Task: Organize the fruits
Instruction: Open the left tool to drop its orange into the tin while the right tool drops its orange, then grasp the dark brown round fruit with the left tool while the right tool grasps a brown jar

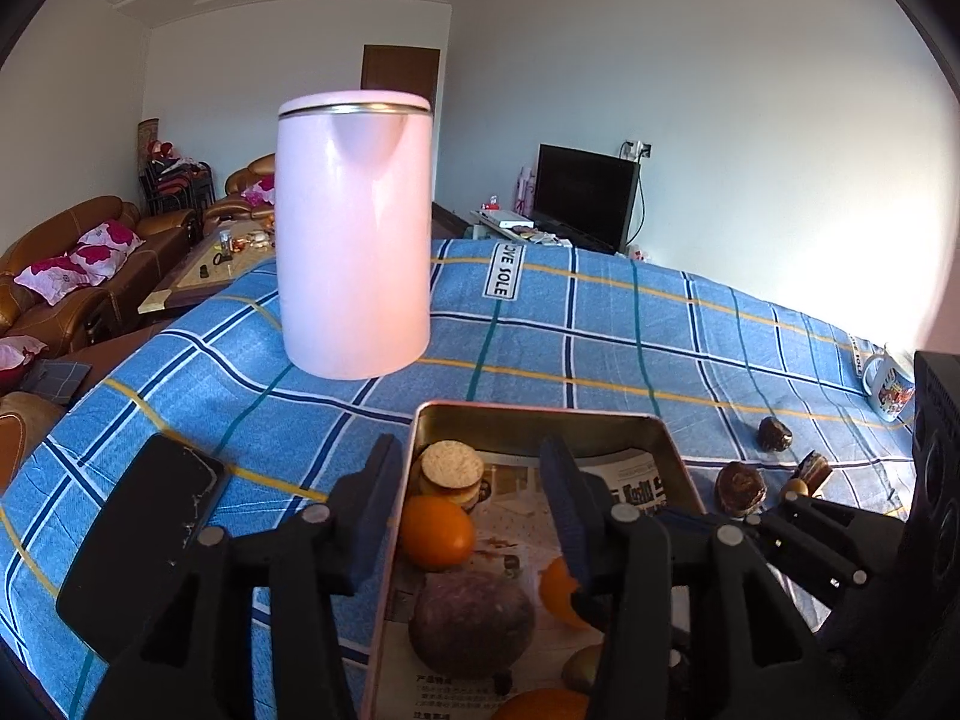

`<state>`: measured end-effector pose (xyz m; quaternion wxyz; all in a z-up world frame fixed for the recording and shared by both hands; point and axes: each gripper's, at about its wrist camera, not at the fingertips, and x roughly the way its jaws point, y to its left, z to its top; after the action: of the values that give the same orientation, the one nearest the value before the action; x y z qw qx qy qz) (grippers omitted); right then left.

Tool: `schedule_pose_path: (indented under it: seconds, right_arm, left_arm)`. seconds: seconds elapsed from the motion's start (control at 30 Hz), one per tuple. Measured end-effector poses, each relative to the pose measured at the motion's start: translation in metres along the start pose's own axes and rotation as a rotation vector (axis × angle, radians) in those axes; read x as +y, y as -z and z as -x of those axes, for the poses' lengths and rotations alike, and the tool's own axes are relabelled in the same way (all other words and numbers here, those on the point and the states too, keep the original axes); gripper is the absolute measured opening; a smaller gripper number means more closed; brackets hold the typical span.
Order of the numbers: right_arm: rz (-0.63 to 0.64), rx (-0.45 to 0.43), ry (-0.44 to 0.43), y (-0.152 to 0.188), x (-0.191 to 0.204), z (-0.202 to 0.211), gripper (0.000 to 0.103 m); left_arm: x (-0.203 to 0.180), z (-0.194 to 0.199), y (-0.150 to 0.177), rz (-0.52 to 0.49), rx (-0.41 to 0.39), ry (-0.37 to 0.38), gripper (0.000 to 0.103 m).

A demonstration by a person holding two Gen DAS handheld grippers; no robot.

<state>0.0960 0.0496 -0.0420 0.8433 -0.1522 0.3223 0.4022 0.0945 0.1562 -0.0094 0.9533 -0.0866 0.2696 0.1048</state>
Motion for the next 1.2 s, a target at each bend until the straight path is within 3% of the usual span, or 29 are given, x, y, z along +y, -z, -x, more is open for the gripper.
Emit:
schedule_pose_path:
  seconds: [0.07, 0.13, 0.43, 0.57, 0.77, 1.03, 1.2]
  right_arm:
    - [-0.016, -0.034, 0.004, 0.003, -0.008, 0.014, 0.06]
    - [-0.033, -0.06, 0.024, 0.01, -0.023, 0.032, 0.06]
    - [-0.256, -0.108, 0.277, 0.05, -0.142, 0.098, 0.06]
    - [-0.361, -0.116, 0.326, 0.063, -0.179, 0.109, 0.06]
    - [-0.425, -0.092, 0.297, 0.074, -0.196, 0.106, 0.06]
    - [-0.411, -0.013, 0.267, 0.076, -0.193, 0.089, 0.06]
    - [-0.431, 0.056, 0.216, 0.076, -0.197, 0.072, 0.06]
  left_arm:
    - [-0.01, 0.008, -0.001, -0.005, -0.027, 0.007, 0.072]
    - [-0.025, 0.015, -0.001, -0.026, -0.051, 0.024, 0.075]
    - [-0.113, 0.009, 0.009, -0.128, -0.037, 0.12, 0.079]
    - [-0.143, -0.002, 0.015, -0.164, -0.012, 0.137, 0.079]
    - [-0.157, -0.023, 0.025, -0.208, 0.04, 0.1, 0.084]
    - [-0.126, -0.025, 0.02, -0.151, 0.018, 0.011, 0.089]
    - [-0.116, -0.023, 0.019, -0.124, 0.023, 0.029, 0.09]
